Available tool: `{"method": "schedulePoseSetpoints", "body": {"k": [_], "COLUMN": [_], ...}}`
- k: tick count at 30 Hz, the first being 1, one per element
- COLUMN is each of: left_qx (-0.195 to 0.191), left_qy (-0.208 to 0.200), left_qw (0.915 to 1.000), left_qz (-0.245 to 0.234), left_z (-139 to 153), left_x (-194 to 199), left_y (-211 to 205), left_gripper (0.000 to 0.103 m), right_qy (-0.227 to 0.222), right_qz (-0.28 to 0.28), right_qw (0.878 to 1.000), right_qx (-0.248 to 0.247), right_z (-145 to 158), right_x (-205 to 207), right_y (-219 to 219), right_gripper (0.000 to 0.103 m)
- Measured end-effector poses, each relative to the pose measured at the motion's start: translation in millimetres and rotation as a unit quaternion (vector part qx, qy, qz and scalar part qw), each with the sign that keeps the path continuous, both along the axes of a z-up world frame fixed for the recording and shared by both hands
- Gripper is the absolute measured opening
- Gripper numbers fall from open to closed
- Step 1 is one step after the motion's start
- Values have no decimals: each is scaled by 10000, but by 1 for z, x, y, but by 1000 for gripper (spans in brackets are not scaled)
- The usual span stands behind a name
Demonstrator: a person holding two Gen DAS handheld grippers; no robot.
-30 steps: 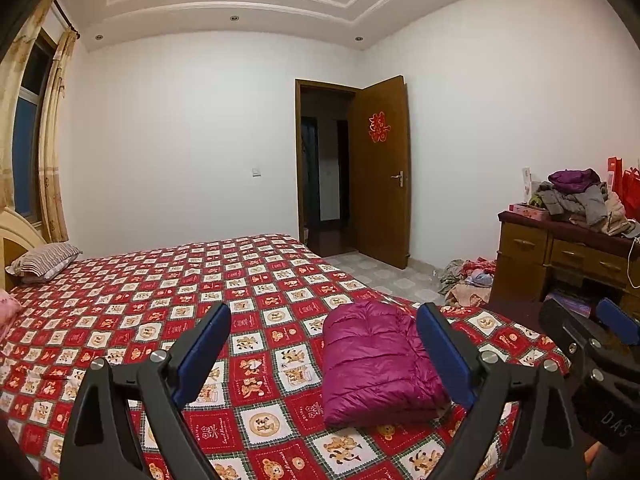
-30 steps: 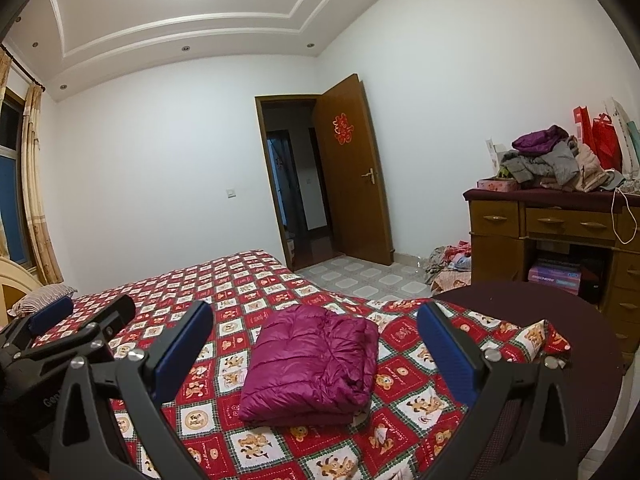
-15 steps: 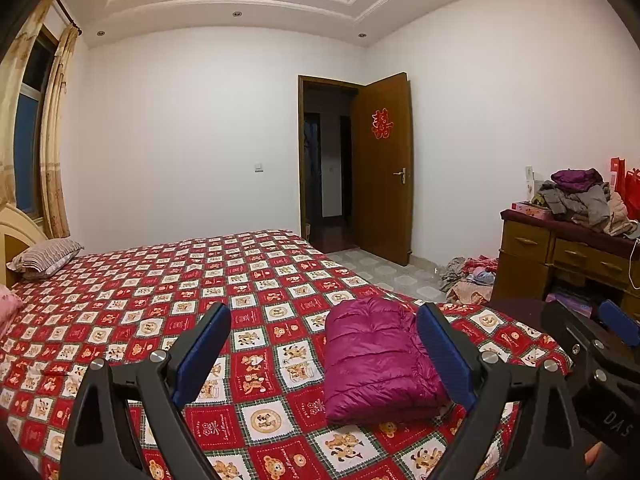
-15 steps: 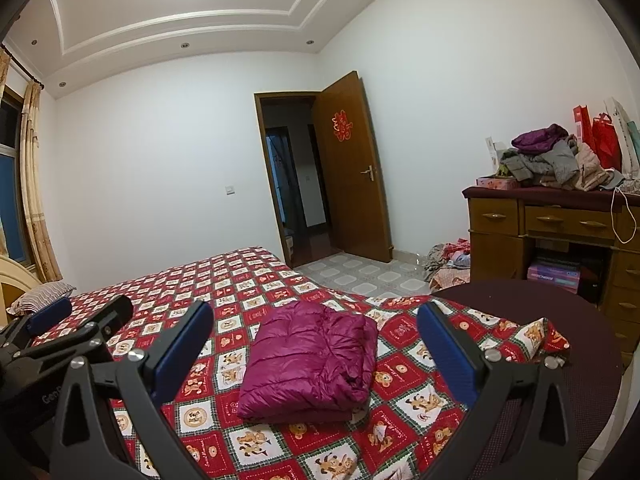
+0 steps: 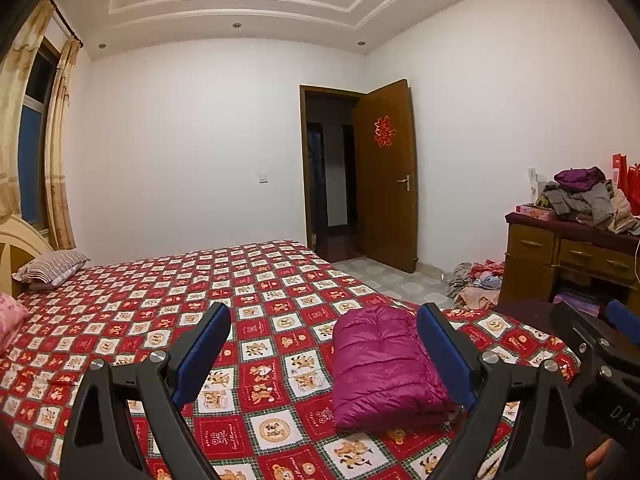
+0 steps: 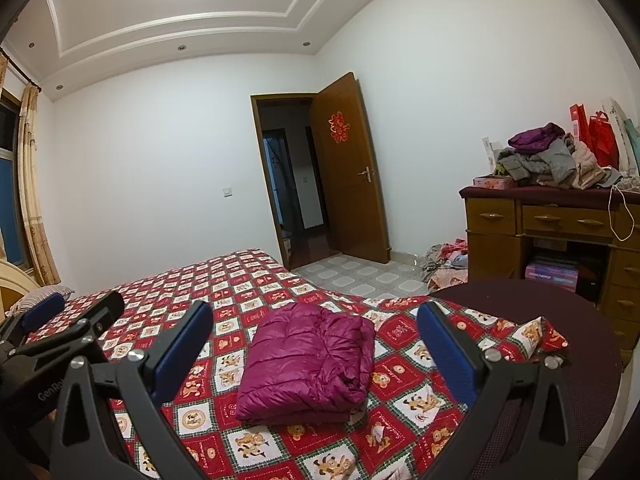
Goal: Fold large clothes
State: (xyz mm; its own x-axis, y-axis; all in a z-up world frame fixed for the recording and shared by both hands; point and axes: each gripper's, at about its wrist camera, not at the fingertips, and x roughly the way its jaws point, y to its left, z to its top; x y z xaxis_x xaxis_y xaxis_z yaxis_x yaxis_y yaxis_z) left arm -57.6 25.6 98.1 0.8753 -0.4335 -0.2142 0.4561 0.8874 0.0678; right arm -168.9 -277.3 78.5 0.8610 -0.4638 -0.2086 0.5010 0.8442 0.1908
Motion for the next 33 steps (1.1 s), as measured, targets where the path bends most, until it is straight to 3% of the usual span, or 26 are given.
{"method": "schedulePoseSetpoints", "body": {"k": [14,24,33], "left_qx": [114,-87,70], "left_qy": [21,536,598], "left_qw": [9999,9980,9981], "left_qz": [65,-324,-106], "left_z": [-2,-6,-10], "left_x": [3,20,27], "left_y": [-4,-1,0], "left_gripper": [95,95,95], "right_qy": [41,65,148], "right_qz": [-25,-41,-34], "right_qw": [10000,10000,9998], "right_qx": [32,52,119], "right_z": [-2,-5,-9], "right_x": [-2,-3,1], "right_y": [-3,-1,-1], "right_gripper": [103,103,103]}}
